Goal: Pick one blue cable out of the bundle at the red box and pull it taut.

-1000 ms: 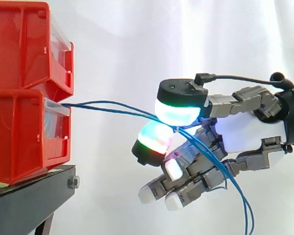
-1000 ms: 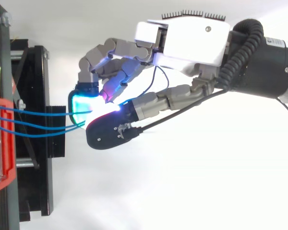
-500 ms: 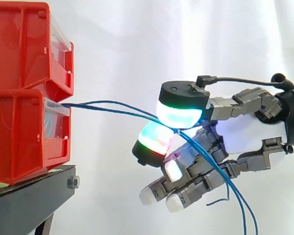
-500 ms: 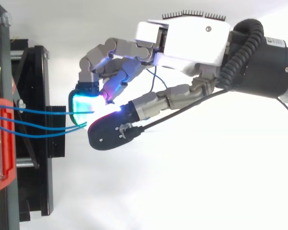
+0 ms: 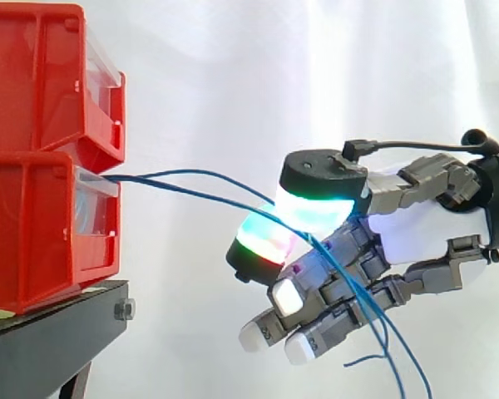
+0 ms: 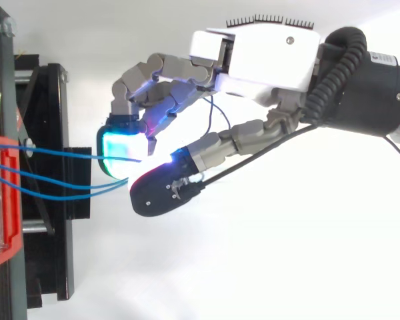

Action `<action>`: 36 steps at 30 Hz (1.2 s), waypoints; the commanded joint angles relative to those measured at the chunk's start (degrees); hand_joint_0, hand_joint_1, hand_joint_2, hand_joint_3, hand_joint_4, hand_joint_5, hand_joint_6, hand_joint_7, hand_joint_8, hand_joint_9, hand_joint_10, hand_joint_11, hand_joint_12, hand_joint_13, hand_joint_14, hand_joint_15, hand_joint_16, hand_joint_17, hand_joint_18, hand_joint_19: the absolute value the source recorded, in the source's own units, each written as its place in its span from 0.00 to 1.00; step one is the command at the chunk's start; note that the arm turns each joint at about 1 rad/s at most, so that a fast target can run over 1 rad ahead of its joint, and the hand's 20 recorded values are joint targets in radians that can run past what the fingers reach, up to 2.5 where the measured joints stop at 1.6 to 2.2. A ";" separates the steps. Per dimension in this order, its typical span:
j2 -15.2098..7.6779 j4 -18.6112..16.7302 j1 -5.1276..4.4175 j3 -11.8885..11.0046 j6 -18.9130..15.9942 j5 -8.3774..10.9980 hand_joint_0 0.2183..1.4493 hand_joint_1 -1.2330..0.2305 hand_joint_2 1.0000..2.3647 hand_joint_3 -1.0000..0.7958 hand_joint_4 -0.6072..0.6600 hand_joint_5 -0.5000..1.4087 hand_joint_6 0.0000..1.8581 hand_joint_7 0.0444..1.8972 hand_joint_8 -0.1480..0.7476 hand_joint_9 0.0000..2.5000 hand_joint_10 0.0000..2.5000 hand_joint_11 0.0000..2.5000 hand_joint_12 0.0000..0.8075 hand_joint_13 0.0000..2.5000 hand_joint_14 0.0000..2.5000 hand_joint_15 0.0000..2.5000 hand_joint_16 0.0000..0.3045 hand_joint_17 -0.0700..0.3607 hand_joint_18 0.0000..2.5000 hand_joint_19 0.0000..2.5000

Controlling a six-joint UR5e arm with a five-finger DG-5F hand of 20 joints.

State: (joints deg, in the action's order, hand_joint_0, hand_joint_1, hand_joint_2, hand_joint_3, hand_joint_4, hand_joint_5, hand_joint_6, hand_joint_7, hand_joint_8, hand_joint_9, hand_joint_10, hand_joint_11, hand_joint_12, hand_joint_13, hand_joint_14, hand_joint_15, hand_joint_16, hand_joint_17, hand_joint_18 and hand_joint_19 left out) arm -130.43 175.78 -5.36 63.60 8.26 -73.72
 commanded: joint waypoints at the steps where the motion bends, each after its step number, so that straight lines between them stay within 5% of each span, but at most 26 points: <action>1: 0.00 0.00 0.00 0.03 -0.09 -0.02 0.50 0.20 0.00 0.31 0.33 0.16 0.49 0.53 0.36 0.32 0.00 0.25 0.37 0.13 0.00 0.04 0.15 0.40 0.18 0.09; 24: 0.00 0.18 0.00 -0.06 -0.53 -0.20 0.44 0.16 0.00 0.28 0.40 0.15 0.49 0.46 0.35 0.27 0.01 0.23 0.38 0.10 0.00 0.03 0.15 0.40 0.17 0.06; 28: 0.00 0.18 0.00 -0.14 -0.53 -0.20 0.31 0.15 0.00 0.28 0.42 0.15 0.48 0.45 0.36 0.26 0.00 0.23 0.38 0.09 0.00 0.04 0.15 0.40 0.16 0.08; 36: 0.00 0.27 0.09 -0.23 -0.53 -0.20 0.22 0.17 0.00 0.28 0.46 0.15 0.47 0.43 0.39 0.27 0.00 0.23 0.41 0.09 0.00 0.04 0.17 0.43 0.16 0.09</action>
State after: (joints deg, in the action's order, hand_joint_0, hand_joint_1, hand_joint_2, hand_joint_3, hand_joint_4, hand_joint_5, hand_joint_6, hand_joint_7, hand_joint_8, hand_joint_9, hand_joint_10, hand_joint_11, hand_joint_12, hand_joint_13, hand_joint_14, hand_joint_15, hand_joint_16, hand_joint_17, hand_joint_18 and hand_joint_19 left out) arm -130.43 175.97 -5.30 63.40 7.73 -73.92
